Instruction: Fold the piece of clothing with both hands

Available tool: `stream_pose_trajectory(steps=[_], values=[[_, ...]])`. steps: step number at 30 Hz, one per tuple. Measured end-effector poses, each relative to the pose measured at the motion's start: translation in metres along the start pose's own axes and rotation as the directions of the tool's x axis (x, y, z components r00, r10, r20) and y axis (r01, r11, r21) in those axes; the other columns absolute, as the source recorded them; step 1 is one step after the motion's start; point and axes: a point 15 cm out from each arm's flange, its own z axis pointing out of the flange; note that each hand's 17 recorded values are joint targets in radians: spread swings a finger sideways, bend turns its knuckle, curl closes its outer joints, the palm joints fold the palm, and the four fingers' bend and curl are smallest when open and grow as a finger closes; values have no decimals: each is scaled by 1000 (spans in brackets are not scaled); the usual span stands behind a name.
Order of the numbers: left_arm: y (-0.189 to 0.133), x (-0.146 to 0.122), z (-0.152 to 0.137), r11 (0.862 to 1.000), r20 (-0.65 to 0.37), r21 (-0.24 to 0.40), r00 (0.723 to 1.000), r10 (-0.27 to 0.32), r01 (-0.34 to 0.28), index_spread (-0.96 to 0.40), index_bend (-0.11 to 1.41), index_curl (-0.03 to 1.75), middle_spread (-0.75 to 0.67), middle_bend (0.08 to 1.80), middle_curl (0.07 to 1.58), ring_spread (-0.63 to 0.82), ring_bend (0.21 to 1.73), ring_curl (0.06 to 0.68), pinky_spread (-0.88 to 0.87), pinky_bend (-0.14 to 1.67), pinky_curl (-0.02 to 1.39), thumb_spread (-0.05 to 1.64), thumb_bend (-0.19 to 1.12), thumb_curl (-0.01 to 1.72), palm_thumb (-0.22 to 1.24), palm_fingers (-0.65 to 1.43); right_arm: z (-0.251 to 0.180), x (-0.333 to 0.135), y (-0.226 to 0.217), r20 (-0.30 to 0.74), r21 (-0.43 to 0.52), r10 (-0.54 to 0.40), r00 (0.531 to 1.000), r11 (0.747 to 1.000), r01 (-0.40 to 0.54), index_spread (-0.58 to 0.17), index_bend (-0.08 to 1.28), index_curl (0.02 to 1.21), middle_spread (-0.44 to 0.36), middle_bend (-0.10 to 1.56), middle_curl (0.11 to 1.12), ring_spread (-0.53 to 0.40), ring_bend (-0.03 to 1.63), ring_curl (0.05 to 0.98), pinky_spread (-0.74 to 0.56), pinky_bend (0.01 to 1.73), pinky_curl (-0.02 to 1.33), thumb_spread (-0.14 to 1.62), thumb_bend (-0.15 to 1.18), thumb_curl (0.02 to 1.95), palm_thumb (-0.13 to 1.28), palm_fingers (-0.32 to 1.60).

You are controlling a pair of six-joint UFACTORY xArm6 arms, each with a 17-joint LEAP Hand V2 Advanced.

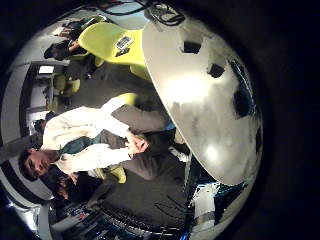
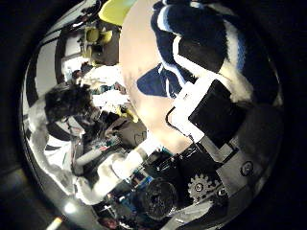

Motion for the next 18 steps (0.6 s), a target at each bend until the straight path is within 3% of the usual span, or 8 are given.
stream_pose_trajectory(steps=[2, 3, 6, 7, 9, 12, 18], values=[[5, 2, 0, 1000, 1, 3, 1000, 0, 0, -316, 366, 1134, 11, 189, 437, -51, 697, 274, -23, 384, 488, 1221, -15, 393, 516, 348, 5, 1, -1, 2, -9, -24, 1000, 1000, 24, -398, 202, 847, -235, 885, 701, -228, 1349, 670, -340, 1281, 843, 1240, -30, 566, 761, 356], [7, 4, 0, 1000, 3, 5, 1000, 1, -1, -317, 366, 1134, 10, 189, 437, -52, 697, 274, -27, 385, 488, 1220, -16, 393, 514, 348, 7, -1, -1, 3, -12, -48, 999, 999, 48, -405, 191, 817, -211, 780, 668, -222, 1296, 655, -319, 1252, 839, 1241, -26, 559, 753, 181], [9, 7, -2, 1000, 3, 12, 1000, 4, -4, -322, 367, 1137, 7, 194, 438, -56, 703, 274, -33, 382, 487, 1218, -15, 394, 514, 355, 7, -4, -1, 11, -13, -120, 993, 993, 120, -421, 197, 729, -138, 657, 602, -190, 1172, 594, -236, 1150, 798, 1242, -20, 544, 739, 39], [11, 8, -2, 1000, 2, 11, 1000, 3, -3, -324, 370, 1138, 7, 193, 438, -56, 703, 274, -35, 381, 487, 1217, -14, 394, 517, 356, 5, -4, 0, 15, -8, -133, 991, 991, 133, -423, 202, 690, -110, 573, 555, -156, 1071, 532, -154, 1094, 758, 1243, -17, 538, 736, -59], [14, 10, -1, 1000, 3, 4, 1000, 2, -2, -327, 371, 1140, 4, 192, 437, -58, 702, 274, -37, 383, 487, 1216, -15, 394, 518, 357, -2, -9, 1, 25, 7, -179, 984, 984, 179, -425, 206, 663, -90, 514, 523, -122, 1013, 506, -86, 1061, 737, 1239, -20, 530, 726, -60], [15, 14, -2, 1000, 3, 6, 1000, 9, -9, -331, 378, 1143, 1, 191, 436, -59, 701, 272, -39, 382, 486, 1212, -14, 396, 523, 359, -24, -21, 9, 51, 54, -227, 973, 973, 224, -435, 181, 587, -60, 404, 461, -8, 835, 427, 124, 946, 667, 1226, -17, 519, 723, -98], [23, 31, -9, 1000, 13, 12, 1000, 14, -15, -340, 380, 1146, -1, 193, 436, -60, 700, 270, -42, 381, 485, 1208, -15, 398, 525, 360, -89, -16, 33, 37, 179, -305, 952, 939, 294, -431, 175, 487, -101, 369, 418, 70, 693, 349, 315, 757, 554, 1210, -14, 508, 735, -15]])
